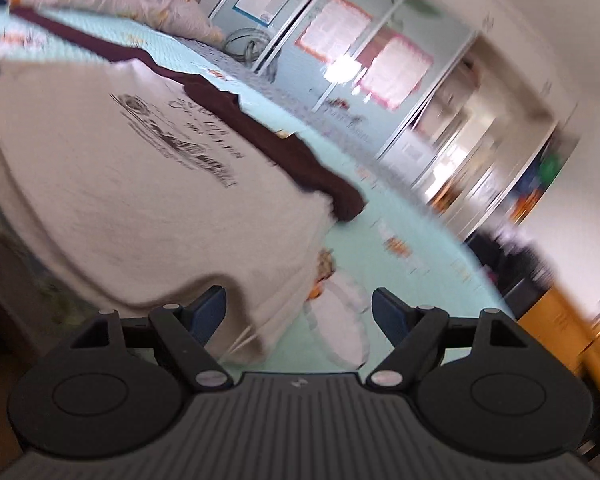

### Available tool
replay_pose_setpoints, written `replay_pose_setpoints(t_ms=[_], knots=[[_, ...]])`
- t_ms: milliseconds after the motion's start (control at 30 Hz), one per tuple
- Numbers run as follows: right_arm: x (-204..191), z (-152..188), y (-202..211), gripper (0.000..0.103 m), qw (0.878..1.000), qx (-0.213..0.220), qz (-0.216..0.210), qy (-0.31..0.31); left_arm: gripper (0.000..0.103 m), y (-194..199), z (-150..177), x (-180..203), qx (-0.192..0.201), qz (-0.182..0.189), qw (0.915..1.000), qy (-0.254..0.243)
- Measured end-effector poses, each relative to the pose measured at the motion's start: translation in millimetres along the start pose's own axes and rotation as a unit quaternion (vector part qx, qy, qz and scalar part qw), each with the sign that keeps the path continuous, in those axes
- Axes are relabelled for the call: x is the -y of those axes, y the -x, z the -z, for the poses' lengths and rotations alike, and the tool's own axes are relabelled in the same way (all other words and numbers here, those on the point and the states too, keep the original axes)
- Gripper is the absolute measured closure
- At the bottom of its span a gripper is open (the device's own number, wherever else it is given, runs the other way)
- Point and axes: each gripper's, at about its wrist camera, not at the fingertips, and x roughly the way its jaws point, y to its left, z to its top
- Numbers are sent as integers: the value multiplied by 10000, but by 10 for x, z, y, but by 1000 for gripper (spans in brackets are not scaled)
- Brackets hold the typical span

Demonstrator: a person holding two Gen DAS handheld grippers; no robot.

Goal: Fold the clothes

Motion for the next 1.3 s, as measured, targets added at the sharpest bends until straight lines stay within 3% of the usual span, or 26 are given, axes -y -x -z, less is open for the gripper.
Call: replay_pose_setpoints(t_ms=[233, 267, 300, 400, 500, 600, 733, 1000, 1033, 1067, 1167, 1233, 1300], knots=[[-186, -4, -186, 26, 9926, 151, 718, 971, 0, -32, -13, 43, 72, -61, 9998, -147], [-163, 5, -170, 37, 9927, 201, 732, 940, 0, -30, -5, 34, 81, -55, 9999, -115], [-124, 17, -151, 54, 9936, 226, 686, 864, 0, -34, -2, 25, 89, -37, 9999, -91], [-62, 48, -127, 77, 9949, 223, 598, 779, 0, -41, 1, 15, 133, 7, 9999, -79], [-64, 51, -132, 78, 9949, 232, 556, 812, 4, -23, -4, 9, 129, 100, 9998, -119], [-73, 49, -123, 71, 9948, 243, 536, 836, 5, 60, 35, 22, 151, 114, 9992, -358], [-71, 59, -121, 66, 9951, 251, 563, 773, 0, 30, 89, 24, 147, -28, 9979, -630], [-93, 69, -104, 66, 9951, 251, 579, 766, 4, -148, -12, 65, 198, -203, 9966, -769], [-90, 70, -108, 66, 9953, 234, 560, 756, 15, -176, -22, 54, 140, -127, 9975, -677], [-89, 70, -115, 68, 9955, 214, 528, 756, 38, -207, -34, 35, 28, -52, 9986, -531], [-96, 68, -130, 87, 9960, 158, 421, 767, 76, -242, -21, -3, -169, 244, 9993, -241], [-109, 71, -129, 97, 9961, 135, 360, 794, 92, -203, -16, 2, -141, 365, 9990, -210], [-109, 76, -121, 98, 9962, 135, 332, 794, 93, -157, -3, -10, -106, 412, 9989, -211]])
